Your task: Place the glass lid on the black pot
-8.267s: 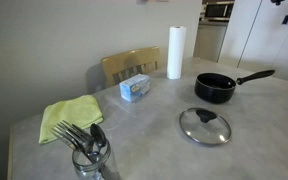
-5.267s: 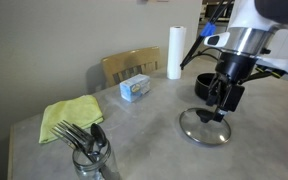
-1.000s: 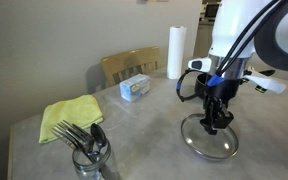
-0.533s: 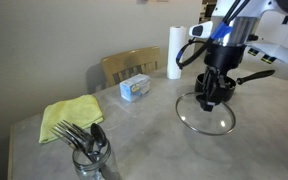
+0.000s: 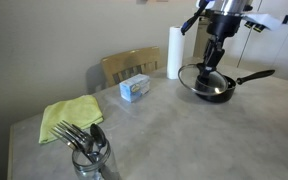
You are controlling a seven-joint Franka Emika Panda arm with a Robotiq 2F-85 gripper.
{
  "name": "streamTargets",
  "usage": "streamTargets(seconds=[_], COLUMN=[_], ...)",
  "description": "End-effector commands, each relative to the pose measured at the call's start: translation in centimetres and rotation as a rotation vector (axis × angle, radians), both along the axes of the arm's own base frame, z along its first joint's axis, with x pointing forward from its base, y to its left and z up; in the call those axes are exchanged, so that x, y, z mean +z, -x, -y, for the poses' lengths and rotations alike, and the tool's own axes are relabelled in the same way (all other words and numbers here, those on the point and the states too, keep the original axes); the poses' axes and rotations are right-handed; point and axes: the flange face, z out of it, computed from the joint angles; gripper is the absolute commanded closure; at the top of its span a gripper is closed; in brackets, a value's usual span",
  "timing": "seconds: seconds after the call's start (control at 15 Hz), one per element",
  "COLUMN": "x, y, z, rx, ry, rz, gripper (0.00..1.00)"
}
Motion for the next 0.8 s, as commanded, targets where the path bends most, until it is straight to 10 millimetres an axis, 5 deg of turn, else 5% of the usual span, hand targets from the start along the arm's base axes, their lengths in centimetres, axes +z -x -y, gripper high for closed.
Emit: streamTargets(seconds=[0.0,0.33,0.73], x=[0.3,-0.3,-3.0], y=[-3.2,-5.1,-5.6], z=[5.7,12.3,17.7], rx=[0.007,-0.025,-0.095], ry=[-0.005,-0.024,-0.043], rz=[-0.013,-0.014,-0.059], gripper=[0.85,0.85,0.85])
